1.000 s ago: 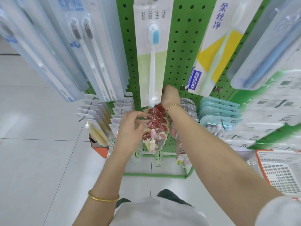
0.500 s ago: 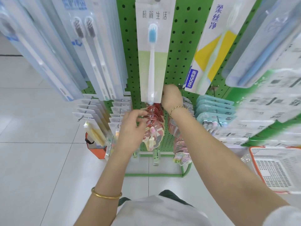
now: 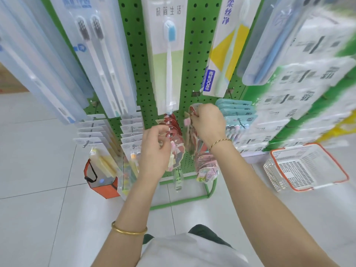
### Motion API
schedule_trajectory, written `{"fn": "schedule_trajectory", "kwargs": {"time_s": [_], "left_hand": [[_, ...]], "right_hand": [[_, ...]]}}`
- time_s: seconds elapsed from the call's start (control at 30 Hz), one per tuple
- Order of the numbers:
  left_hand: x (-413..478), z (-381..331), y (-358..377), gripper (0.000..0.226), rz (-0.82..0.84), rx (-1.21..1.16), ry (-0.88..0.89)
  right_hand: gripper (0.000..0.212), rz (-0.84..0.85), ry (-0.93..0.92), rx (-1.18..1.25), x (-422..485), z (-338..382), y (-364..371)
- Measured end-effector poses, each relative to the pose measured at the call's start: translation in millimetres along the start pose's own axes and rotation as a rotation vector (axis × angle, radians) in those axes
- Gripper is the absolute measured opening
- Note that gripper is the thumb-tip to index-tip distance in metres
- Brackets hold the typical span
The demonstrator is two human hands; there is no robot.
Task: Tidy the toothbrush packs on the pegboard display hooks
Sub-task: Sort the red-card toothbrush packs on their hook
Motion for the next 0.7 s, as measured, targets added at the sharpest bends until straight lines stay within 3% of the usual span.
{"fn": "schedule_trajectory", "kwargs": {"time_s": [0.2,0.37,0.53,0.7], "left_hand": [[-14.9,-1.3,5.1,0.028,0.066,-0.074,0.032],[-29.8,1.2,13.5,0.041,0.202,-0.133,0.025],[-42.9,3.9,23.1,0.057,0.372,-0.301,-0.124],[-46.9,12.0,21.9,0.039,0.385,-0.511,-0.263]], "right_hand": [[0.038,-0.07,0.041,0.084,-45.9,-24.2,-18.0],[0.017,-0.017,-0.001,0.263,-75.8,-36.6,-26.5],[0.017,0.113,-0.031,0.525,-96.4,-30.8,-26.5],[0.018,0.114,0.057,0.701,-106.1,-26.0,-20.9]]}}
Point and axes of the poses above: each hand's wrist, its own x-axis towards the middle knuckle, its own y-axis out of the palm, z = x × y, the point moved 6 cm from there along x, towards the middle knuckle, and after that the axes turned 7 degrees about -x, right-handed, at the moved point
